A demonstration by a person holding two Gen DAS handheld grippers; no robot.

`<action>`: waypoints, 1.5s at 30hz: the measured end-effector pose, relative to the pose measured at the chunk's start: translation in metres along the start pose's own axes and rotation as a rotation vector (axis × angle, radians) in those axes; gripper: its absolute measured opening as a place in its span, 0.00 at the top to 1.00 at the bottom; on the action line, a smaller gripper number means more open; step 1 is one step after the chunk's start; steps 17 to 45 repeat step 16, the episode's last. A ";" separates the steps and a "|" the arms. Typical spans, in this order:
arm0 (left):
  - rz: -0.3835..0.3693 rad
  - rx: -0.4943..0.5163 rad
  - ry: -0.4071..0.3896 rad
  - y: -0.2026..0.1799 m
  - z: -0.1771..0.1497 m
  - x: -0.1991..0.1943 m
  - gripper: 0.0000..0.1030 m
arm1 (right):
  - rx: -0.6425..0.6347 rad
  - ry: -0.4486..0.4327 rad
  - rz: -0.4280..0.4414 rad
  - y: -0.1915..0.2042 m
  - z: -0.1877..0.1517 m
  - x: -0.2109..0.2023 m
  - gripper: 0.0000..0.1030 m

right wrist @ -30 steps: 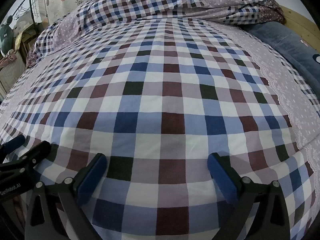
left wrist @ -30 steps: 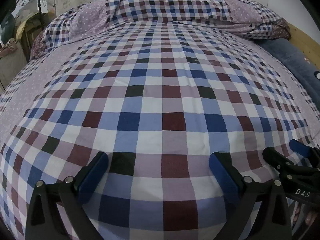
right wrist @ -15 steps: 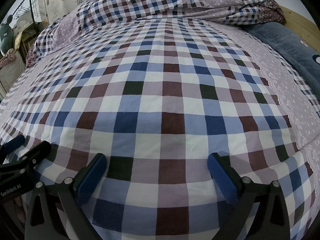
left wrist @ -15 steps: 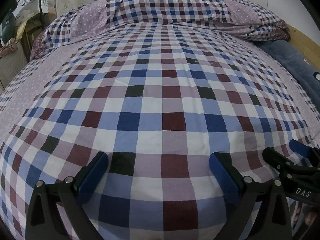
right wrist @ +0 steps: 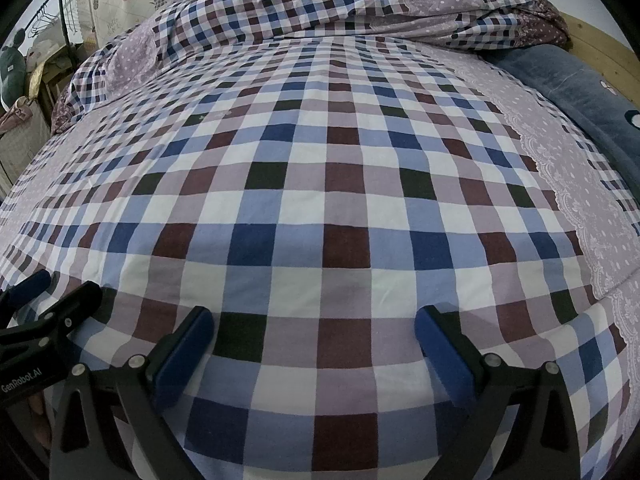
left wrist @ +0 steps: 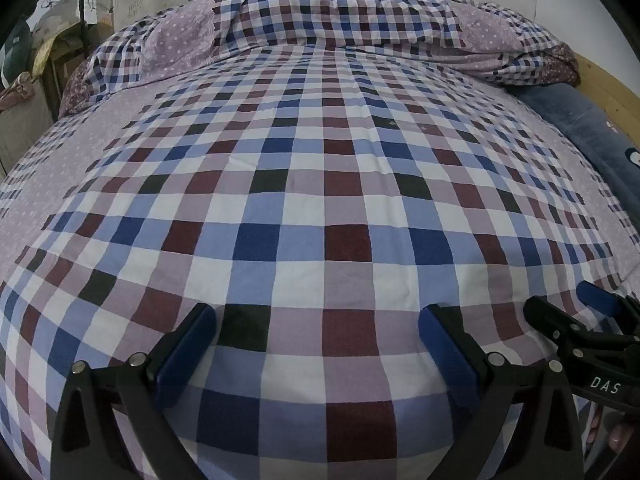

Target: Fold clothes

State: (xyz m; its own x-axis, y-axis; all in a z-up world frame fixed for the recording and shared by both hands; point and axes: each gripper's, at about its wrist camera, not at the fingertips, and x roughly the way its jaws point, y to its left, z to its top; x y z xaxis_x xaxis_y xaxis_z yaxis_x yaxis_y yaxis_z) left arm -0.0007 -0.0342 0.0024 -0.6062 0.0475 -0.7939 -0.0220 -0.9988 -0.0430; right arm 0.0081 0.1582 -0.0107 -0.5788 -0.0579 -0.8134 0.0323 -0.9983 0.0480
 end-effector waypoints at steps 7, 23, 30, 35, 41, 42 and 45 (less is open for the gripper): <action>0.000 0.000 -0.004 -0.001 0.001 0.001 0.00 | -0.001 0.000 -0.001 0.001 0.000 0.001 0.00; 0.003 -0.005 -0.007 -0.005 -0.001 0.000 0.00 | -0.001 0.000 0.000 0.001 0.001 0.001 0.00; 0.003 -0.005 -0.007 -0.005 -0.001 0.000 0.00 | -0.001 0.000 0.000 0.001 0.001 0.001 0.00; 0.003 -0.005 -0.007 -0.005 -0.001 0.000 0.00 | -0.001 0.000 0.000 0.001 0.001 0.001 0.00; 0.003 -0.005 -0.007 -0.005 -0.001 0.000 0.00 | -0.001 0.000 0.000 0.001 0.001 0.001 0.00; 0.003 -0.005 -0.007 -0.005 -0.001 0.000 0.00 | -0.001 0.000 0.000 0.001 0.001 0.001 0.00; 0.003 -0.005 -0.007 -0.005 -0.001 0.000 0.00 | -0.001 0.000 0.000 0.001 0.001 0.001 0.00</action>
